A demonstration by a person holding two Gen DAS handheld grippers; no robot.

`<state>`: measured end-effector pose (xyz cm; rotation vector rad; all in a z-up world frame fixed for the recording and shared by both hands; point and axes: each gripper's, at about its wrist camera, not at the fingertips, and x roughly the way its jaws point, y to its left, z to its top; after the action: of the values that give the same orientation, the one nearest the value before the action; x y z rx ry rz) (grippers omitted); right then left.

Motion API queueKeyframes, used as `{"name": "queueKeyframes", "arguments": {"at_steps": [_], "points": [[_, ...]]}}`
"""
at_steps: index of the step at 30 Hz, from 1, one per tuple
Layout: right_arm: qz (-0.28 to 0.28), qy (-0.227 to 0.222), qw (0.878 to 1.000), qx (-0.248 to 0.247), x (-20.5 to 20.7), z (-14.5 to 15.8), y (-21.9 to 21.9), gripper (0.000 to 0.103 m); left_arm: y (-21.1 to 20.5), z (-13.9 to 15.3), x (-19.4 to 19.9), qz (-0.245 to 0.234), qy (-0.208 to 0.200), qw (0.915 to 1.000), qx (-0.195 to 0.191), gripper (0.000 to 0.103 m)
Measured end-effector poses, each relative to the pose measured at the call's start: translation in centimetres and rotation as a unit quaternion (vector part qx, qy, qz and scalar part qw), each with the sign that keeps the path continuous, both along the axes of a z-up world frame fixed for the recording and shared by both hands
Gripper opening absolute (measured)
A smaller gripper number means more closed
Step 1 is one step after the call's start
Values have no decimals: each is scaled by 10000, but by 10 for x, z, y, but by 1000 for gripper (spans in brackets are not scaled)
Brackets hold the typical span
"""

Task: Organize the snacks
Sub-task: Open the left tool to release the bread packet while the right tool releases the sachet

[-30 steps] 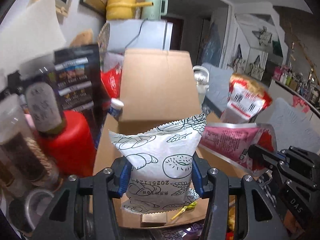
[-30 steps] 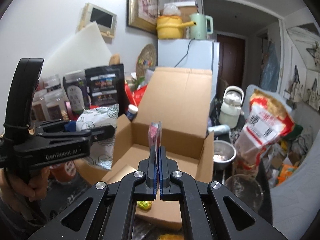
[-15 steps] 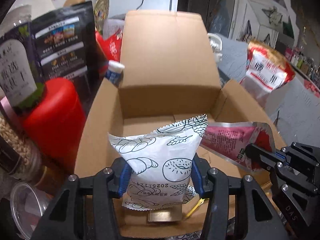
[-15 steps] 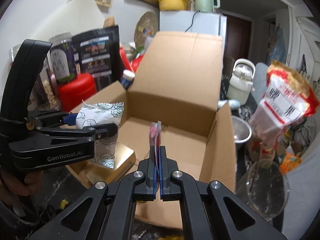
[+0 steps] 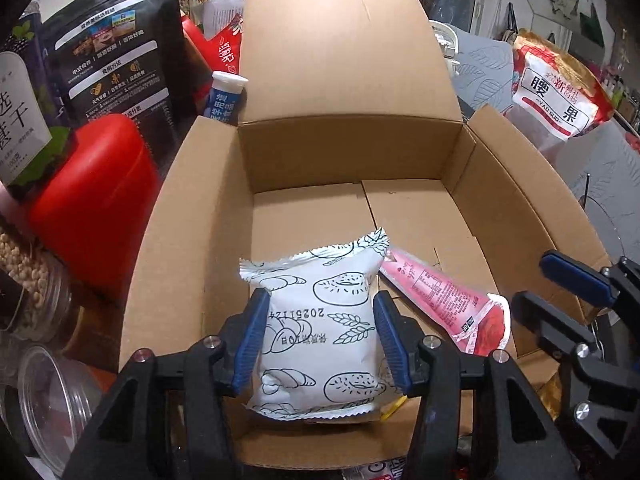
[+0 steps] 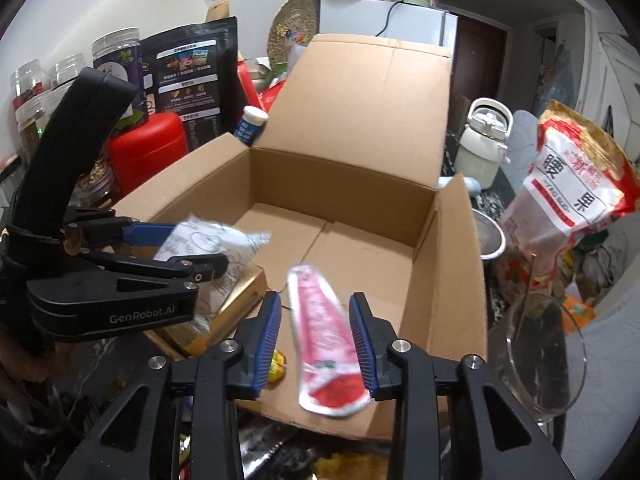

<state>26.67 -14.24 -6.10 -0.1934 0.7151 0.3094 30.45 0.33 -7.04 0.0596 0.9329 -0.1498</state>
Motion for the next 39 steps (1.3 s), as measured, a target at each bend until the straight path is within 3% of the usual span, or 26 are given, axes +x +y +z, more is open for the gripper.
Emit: {"name": "queueKeyframes", "arguments": {"at_steps": [18,20,27,36,38,39], "points": [[-125,-374,9991,154,-34,39,-11,36,7,56,-43,43,-693,9971,-306,53],[-134,-460,9987,184,-42,46,-12,43,8,64,-51,36,-752,9967,-313,53],[-132,-720,9970,264,-70,71,-16,43,7,94,-85,25,-1077,9937,-297,53],[-153,-1110,9926,463,-114,101,-21,65,10,129,-133,-36,-1543,9878,-203,53],[-141,-1204,9913,521,-126,109,-22,70,13,136,-144,-18,-1638,9862,-228,63],[-144,-1248,9907,528,-131,111,-22,71,15,139,-150,15,-1730,9846,-237,77]]}}
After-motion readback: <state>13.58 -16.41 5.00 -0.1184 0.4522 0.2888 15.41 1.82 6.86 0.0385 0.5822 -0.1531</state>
